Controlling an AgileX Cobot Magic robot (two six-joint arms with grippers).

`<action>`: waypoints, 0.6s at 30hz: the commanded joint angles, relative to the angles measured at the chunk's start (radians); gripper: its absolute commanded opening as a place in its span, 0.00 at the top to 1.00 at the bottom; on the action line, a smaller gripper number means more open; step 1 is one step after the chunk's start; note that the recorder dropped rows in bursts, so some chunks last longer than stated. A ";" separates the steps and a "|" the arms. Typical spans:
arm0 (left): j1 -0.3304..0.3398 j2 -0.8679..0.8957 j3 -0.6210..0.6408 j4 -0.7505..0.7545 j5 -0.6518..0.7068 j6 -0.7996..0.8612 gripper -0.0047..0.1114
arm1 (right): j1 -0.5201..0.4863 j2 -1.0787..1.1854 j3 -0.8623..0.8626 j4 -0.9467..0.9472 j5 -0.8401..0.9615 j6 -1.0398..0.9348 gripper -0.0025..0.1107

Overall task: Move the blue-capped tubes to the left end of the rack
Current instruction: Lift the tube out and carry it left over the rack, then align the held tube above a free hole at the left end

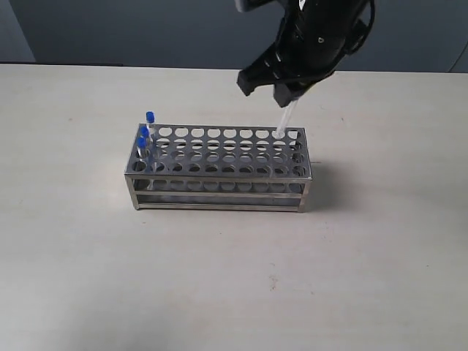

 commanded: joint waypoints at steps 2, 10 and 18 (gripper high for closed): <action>-0.004 0.003 -0.005 -0.016 -0.004 -0.005 0.95 | 0.038 0.025 -0.024 0.252 -0.085 -0.208 0.99; -0.004 0.003 -0.005 -0.016 -0.004 -0.005 0.95 | 0.171 0.255 -0.354 0.192 0.025 -0.232 0.99; -0.004 0.003 -0.005 -0.016 -0.004 -0.005 0.95 | 0.214 0.389 -0.543 0.215 0.126 -0.244 0.99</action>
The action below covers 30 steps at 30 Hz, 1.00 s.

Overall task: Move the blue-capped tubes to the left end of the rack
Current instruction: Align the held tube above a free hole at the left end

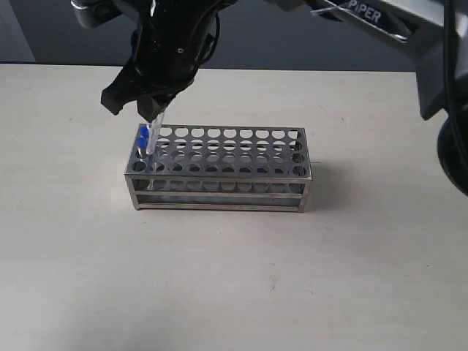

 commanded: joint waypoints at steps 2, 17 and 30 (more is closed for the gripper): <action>-0.004 0.003 -0.005 -0.016 -0.006 -0.005 0.95 | 0.014 0.029 -0.012 0.018 0.007 -0.017 0.99; -0.004 0.003 -0.005 -0.016 -0.006 -0.005 0.95 | 0.014 0.085 -0.012 0.059 -0.041 -0.046 0.99; -0.004 0.003 -0.005 -0.016 -0.006 -0.005 0.95 | 0.015 0.088 -0.012 0.062 -0.068 -0.061 0.99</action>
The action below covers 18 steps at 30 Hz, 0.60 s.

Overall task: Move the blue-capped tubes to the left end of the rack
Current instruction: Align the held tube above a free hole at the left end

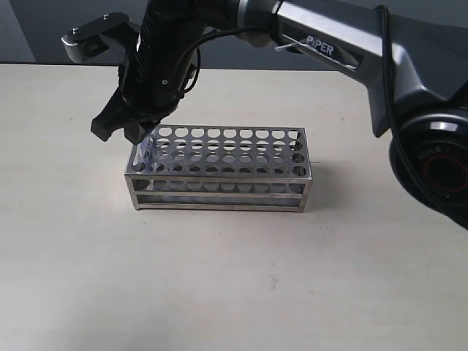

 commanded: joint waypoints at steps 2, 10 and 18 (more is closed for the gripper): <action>-0.004 0.003 -0.005 -0.016 -0.006 -0.005 0.95 | 0.003 -0.004 -0.005 0.006 -0.005 -0.015 0.99; -0.004 0.003 -0.005 -0.016 -0.006 -0.005 0.95 | 0.028 0.029 -0.005 0.005 -0.005 -0.024 0.99; -0.004 0.003 -0.005 -0.016 -0.004 -0.005 0.95 | 0.047 0.072 -0.013 0.020 -0.023 -0.026 0.99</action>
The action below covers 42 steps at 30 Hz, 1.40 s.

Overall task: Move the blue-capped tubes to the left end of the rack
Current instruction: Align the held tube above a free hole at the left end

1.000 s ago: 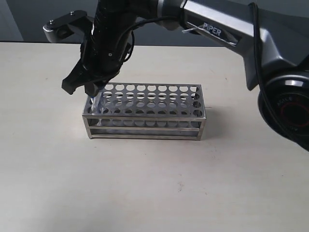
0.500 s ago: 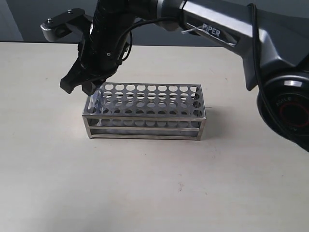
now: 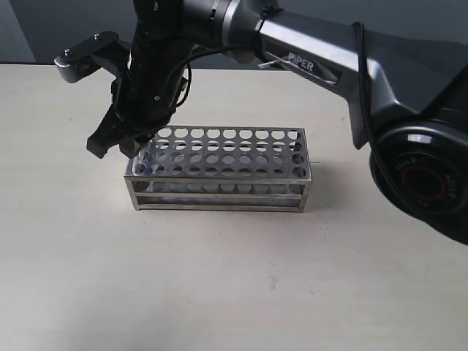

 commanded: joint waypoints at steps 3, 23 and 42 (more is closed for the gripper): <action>-0.004 0.003 -0.005 -0.016 -0.006 -0.005 0.95 | 0.022 0.034 -0.003 0.036 -0.027 -0.009 0.99; -0.004 0.003 -0.005 -0.016 -0.006 -0.005 0.95 | 0.038 0.038 -0.003 0.145 -0.088 -0.121 0.99; -0.004 0.003 -0.005 -0.013 -0.008 -0.005 0.95 | 0.038 0.022 -0.003 0.069 -0.022 -0.043 0.99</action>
